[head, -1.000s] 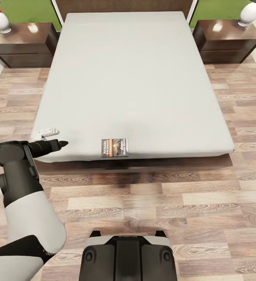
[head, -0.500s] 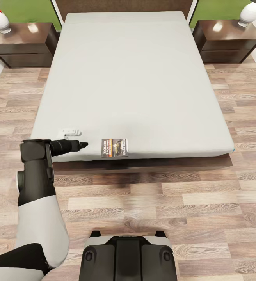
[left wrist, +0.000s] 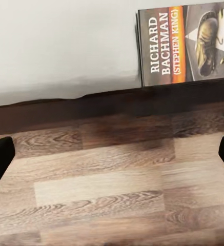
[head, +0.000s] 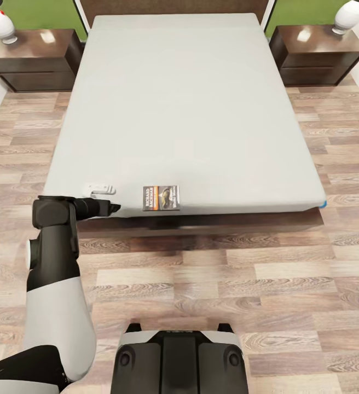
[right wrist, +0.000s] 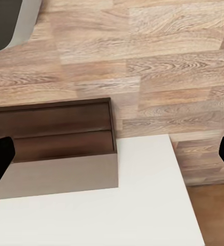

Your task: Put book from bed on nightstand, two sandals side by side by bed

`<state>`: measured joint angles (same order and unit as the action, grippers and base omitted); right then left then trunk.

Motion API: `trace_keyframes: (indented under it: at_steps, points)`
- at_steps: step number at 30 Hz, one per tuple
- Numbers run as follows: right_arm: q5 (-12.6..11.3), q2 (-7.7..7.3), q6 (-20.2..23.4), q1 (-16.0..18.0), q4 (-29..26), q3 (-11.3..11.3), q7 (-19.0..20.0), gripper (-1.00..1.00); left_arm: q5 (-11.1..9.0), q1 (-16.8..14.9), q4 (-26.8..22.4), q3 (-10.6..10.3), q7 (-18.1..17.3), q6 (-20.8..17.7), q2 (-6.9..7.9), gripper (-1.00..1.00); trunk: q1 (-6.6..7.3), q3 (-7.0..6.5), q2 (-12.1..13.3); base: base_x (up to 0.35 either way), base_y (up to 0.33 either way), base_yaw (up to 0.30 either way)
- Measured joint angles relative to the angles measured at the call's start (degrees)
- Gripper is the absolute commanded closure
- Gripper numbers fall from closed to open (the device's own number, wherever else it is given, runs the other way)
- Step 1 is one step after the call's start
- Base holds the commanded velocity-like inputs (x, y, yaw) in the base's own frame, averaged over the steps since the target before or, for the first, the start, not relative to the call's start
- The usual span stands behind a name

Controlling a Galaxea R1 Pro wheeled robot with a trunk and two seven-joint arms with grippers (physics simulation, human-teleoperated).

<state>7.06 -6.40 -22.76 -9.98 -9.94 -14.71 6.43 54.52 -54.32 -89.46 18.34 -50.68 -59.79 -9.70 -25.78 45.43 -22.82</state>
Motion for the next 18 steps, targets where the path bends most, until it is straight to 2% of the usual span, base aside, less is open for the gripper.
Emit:
trace_keyframes:
  at_steps: [6,18]
  points:
    - [0.0,0.04,0.0,0.0,0.0,0.0,0.0,-1.0,0.8,0.0,-0.6,-0.2,-0.1,0.0,0.25,-1.0,0.0,0.0,0.0,-0.326,0.0,0.0]
    - [0.0,0.06,0.0,0.0,0.0,-0.1,0.0,-1.0,0.8,0.1,-1.6,-0.3,-0.1,0.0,0.42,-1.0,0.0,0.0,0.0,-0.337,0.0,0.0]
